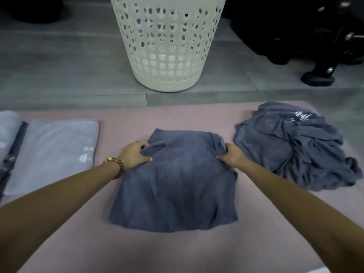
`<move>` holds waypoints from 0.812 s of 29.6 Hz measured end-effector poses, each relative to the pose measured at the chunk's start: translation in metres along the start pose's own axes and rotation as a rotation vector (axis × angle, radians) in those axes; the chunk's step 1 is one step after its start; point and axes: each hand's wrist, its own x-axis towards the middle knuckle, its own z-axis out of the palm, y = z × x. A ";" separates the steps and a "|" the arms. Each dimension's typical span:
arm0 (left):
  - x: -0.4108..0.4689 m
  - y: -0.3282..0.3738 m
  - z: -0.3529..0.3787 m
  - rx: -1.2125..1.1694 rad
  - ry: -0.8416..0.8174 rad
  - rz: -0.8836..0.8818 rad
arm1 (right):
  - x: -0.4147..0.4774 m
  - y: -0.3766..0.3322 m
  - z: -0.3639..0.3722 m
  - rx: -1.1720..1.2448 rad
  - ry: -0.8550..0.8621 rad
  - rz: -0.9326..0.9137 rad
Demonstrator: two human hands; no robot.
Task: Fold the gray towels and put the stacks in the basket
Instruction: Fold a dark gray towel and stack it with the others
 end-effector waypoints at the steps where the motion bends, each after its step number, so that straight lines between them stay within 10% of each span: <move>1: -0.007 0.001 0.001 0.091 0.026 0.125 | -0.006 -0.001 0.002 -0.055 0.084 -0.091; 4: -0.037 -0.001 0.008 0.697 0.239 0.707 | -0.042 0.006 0.005 -0.266 0.444 -0.733; 7: -0.089 -0.015 0.004 0.941 -0.020 0.984 | -0.084 0.051 0.015 -0.643 0.320 -1.150; 11: -0.134 -0.033 -0.011 0.842 -0.258 0.764 | -0.116 0.106 0.012 -0.456 -0.098 -0.835; 16: -0.131 -0.007 -0.006 0.329 -0.012 0.543 | -0.131 0.063 -0.007 -0.006 0.255 -0.590; 24: -0.069 0.007 0.004 -0.030 -0.182 -0.075 | -0.089 -0.004 0.002 0.415 -0.066 0.046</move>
